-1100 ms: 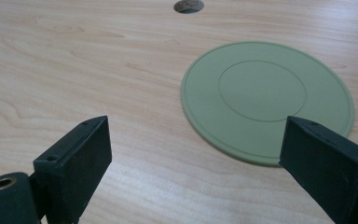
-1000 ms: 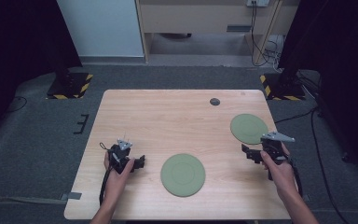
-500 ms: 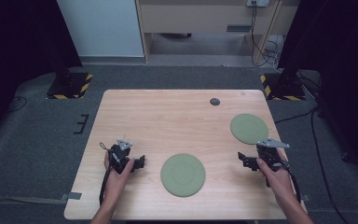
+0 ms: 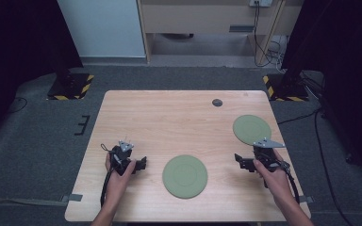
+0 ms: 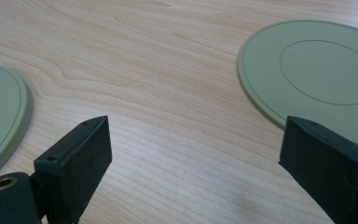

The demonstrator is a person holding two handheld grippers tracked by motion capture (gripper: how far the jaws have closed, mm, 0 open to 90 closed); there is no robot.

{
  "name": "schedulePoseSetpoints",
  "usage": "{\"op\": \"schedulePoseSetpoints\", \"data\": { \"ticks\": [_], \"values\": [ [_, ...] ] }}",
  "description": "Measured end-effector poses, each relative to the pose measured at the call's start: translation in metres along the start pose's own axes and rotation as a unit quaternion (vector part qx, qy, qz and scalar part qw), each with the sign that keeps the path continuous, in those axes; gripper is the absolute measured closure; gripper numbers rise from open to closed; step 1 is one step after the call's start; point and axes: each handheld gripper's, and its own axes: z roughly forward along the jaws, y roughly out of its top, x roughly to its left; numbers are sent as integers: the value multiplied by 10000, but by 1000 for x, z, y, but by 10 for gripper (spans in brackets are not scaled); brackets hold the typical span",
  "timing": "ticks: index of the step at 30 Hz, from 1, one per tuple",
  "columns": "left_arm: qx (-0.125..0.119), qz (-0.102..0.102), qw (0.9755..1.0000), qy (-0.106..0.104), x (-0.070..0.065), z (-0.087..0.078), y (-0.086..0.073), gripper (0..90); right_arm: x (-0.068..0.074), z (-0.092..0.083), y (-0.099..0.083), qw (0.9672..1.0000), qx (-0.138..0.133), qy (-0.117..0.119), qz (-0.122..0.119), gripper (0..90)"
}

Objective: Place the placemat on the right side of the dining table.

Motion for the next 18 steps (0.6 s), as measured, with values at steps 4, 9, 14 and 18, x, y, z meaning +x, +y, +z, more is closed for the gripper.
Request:
{"op": "schedulePoseSetpoints", "data": {
  "ticks": [4, 9, 14, 18],
  "values": [
    [1, 7, 10000, -7, 0, 0, 0, 9, 3, 7, 3, 10000, 20, 24, -18, 96],
    [2, 9, 10000, -11, 0, 0, 0, 8, 9, 15, 3, 9999, 115, 86, -29, 97],
    [1, 10, 10000, -10, 0, 0, 0, 9, 12, 24, 2, 9999, 141, 94, -31, 97],
    [1, 9, 10000, -11, 0, 0, 0, 8, 15, 29, 1, 9998, 172, 106, -57, 97]
  ]
}}
